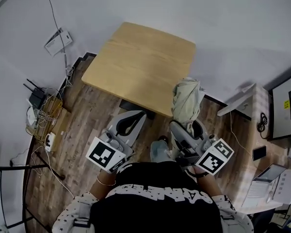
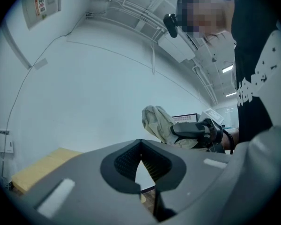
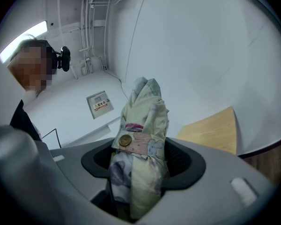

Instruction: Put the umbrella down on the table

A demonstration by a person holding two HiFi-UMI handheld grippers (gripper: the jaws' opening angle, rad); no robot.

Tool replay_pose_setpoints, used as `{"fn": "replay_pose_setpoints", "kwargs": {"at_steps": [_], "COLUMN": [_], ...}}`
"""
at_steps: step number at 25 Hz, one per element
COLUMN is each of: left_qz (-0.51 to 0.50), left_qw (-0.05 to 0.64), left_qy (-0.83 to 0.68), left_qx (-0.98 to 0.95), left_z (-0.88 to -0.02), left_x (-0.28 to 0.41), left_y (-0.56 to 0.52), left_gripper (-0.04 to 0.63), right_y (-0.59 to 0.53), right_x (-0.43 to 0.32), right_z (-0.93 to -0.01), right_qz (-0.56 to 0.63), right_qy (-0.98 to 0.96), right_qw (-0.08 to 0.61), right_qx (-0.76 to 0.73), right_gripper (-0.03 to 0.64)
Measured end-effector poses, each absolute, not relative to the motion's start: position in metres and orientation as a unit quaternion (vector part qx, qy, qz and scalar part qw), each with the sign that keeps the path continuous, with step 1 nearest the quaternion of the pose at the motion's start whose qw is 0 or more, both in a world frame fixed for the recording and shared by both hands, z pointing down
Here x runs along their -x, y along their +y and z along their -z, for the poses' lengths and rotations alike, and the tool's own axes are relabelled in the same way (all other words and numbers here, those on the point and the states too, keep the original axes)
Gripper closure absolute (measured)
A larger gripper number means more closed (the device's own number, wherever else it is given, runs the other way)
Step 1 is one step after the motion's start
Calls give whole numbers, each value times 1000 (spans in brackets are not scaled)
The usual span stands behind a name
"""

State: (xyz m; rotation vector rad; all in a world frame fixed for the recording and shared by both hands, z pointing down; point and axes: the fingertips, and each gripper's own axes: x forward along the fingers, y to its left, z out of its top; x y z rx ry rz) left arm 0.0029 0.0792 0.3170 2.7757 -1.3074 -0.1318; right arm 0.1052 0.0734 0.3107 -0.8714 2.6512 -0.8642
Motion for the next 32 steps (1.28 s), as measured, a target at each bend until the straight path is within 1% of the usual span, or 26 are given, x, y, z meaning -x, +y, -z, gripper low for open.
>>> {"fn": "replay_pose_setpoints", "kwargs": {"at_steps": [10, 30, 32], "left_qz": [31, 7, 8], "left_qw": [29, 36, 35], "left_qy": [-462, -540, -547], "left_qx": [-886, -841, -836], "left_z": [-314, -321, -320], "left_x": [-20, -36, -28], "left_y": [25, -57, -63], "left_gripper": [600, 601, 600], "right_y": [6, -98, -109], "right_x": [-125, -135, -128], "right_z": [-317, -338, -341], "right_qz": [314, 354, 357], "right_qy": [904, 913, 913], "right_qw": [104, 83, 78], "right_qx": [270, 182, 181], "right_gripper": [319, 319, 319]}}
